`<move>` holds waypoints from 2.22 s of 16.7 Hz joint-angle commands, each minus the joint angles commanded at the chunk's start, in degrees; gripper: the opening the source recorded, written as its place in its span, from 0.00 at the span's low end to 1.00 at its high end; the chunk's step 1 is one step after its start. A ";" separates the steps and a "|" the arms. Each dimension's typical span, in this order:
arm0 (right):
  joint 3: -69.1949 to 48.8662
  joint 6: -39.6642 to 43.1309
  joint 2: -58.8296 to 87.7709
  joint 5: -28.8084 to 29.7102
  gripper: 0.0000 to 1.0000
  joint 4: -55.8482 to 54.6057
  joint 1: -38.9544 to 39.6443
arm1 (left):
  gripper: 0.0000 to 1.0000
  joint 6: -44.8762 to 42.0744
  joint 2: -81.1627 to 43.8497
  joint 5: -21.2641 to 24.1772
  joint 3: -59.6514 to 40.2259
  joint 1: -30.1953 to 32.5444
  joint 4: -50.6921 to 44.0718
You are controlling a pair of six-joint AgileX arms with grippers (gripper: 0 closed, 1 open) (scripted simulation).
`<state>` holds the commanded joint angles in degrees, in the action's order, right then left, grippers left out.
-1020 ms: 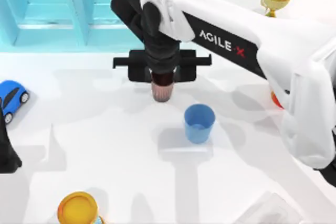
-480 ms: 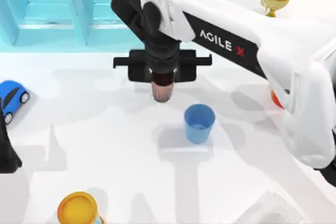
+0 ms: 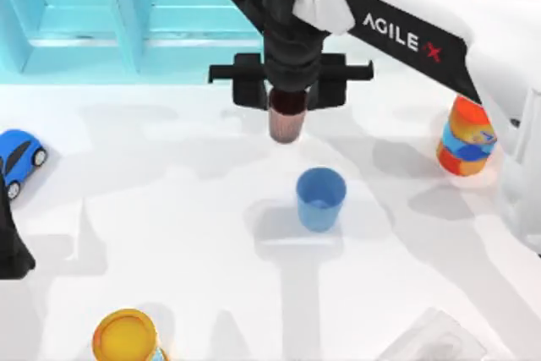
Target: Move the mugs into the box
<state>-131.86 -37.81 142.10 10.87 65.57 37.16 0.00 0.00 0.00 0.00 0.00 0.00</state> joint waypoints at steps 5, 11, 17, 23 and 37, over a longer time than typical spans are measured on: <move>7.84 5.66 -11.94 -1.44 0.00 3.40 -5.20 | 1.00 0.00 0.00 0.00 0.00 0.00 0.00; 8.77 6.37 -13.13 -1.54 0.00 3.71 -5.68 | 1.00 0.00 0.00 0.00 0.00 0.00 0.00; 15.71 15.13 -22.53 -2.26 0.00 1.98 -17.99 | 1.00 0.00 0.00 0.00 0.00 0.00 0.00; 33.79 38.27 -39.31 -4.00 0.00 2.67 -42.72 | 1.00 0.00 0.00 0.00 0.00 0.00 0.00; 61.38 73.42 -63.95 -14.49 0.00 6.92 -73.18 | 1.00 0.00 0.00 0.00 0.00 0.00 0.00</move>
<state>-70.48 35.62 78.15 -3.62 72.49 -36.02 0.00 0.00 0.00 0.00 0.00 0.00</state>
